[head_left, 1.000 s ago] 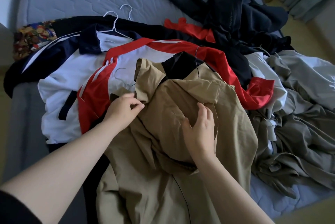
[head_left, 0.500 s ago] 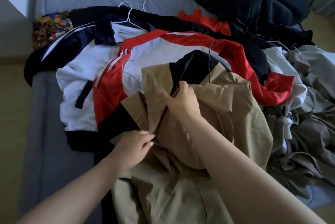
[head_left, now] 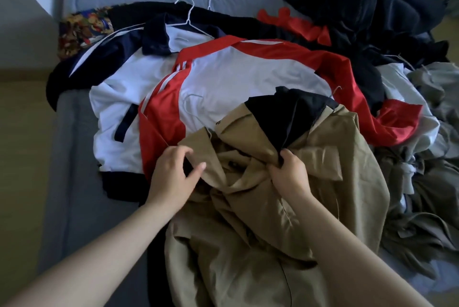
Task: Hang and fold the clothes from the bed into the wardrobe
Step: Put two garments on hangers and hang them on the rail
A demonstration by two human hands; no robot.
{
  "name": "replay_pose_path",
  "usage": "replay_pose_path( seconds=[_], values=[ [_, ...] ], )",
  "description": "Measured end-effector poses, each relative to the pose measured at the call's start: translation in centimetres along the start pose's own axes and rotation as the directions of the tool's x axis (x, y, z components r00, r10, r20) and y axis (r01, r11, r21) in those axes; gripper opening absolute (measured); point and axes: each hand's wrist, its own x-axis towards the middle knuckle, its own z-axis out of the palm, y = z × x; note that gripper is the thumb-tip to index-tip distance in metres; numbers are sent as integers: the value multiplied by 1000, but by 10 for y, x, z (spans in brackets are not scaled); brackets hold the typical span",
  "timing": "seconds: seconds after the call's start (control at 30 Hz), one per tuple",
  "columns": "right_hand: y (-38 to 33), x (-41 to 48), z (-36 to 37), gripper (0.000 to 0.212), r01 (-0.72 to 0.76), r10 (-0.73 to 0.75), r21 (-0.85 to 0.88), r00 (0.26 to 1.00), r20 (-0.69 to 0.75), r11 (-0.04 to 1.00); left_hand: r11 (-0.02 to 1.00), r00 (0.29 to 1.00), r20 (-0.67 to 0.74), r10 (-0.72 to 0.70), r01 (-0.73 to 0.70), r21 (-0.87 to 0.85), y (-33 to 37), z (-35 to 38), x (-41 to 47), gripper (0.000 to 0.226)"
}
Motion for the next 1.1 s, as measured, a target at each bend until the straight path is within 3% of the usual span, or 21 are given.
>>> replay_pose_path(
  seconds=[0.07,0.2,0.33,0.57,0.67,0.83,0.93,1.0,1.03,1.1],
  values=[
    [15,-10,-4,31,-41,42,23,999,-21,999,996,996,37,-80,78,46,5,4,15,54],
    [38,-24,-6,39,-125,128,98,991,-31,987,964,913,315,-259,266,21,10,21,32,78],
    [52,-32,-7,47,-136,141,108,989,-41,985,964,836,483,-262,250,90,6,41,24,86],
    [48,-38,2,44,-87,105,168,989,-101,982,929,779,506,-370,296,223,-9,56,13,82],
    [45,-37,6,47,-57,82,177,987,-139,983,936,812,470,-347,333,114,-15,62,9,78],
    [41,-42,8,44,-49,78,191,986,-148,980,955,883,400,-246,292,-57,-16,55,-2,29],
    [29,-53,1,40,-4,55,142,933,-356,990,951,903,401,-152,244,-191,-8,40,-14,30],
    [15,-65,-6,20,146,-69,121,871,-487,982,944,915,392,-102,213,-253,-2,22,-24,29],
    [6,-71,-9,11,213,-135,126,882,-451,969,945,916,394,-76,192,-265,1,14,-29,26],
    [-13,-84,-10,6,281,-239,173,944,-229,944,953,917,399,-23,141,-270,12,-3,-39,23]
  ],
)
